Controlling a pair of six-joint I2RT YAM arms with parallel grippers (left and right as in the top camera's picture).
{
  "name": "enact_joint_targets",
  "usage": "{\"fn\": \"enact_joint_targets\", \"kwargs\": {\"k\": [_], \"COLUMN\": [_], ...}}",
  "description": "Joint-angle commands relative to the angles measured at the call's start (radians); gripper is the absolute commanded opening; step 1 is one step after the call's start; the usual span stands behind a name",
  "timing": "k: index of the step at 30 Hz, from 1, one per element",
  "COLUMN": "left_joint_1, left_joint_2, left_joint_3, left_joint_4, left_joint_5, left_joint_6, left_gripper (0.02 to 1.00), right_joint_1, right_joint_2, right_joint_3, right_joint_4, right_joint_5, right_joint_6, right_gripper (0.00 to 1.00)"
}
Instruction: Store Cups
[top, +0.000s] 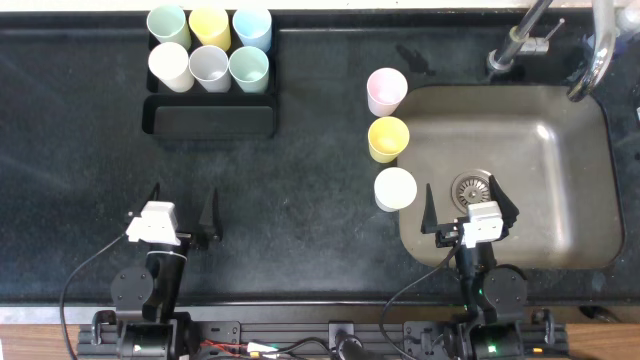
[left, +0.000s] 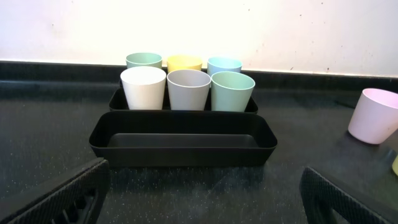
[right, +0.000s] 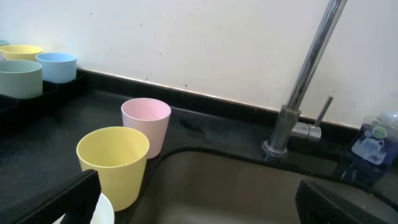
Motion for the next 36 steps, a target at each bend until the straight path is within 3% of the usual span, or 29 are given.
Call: {"fn": "enact_joint_targets", "kwargs": {"k": [1,23,29,36], "left_joint_1": [-0.007,-0.008,-0.006,-0.024], "left_joint_2": [-0.008,0.021,0.212,0.513], "left_joint_3": [-0.001,-0.001,0.035,0.237], "left_joint_4": [-0.003,0.021,0.172,0.160], "left_joint_5": [0.003,-0.007,0.033,0.116], "left_joint_6": [-0.003,-0.005,-0.010,-0.046], "left_gripper": [0.998,1.000,1.000,1.000], "right_joint_1": [0.005,0.005,0.005,0.005], "right_joint_2": [-0.011,-0.011,-0.011,-0.011], "right_joint_3": [-0.014,-0.014,-0.014,-0.014], "right_joint_4": [0.005,0.005,0.005,0.005], "right_joint_5": [-0.007,-0.006,-0.006,-0.006], "right_joint_6": [0.000,0.000,0.000,0.000], "right_gripper": [0.996,0.996,0.996,0.996]}}
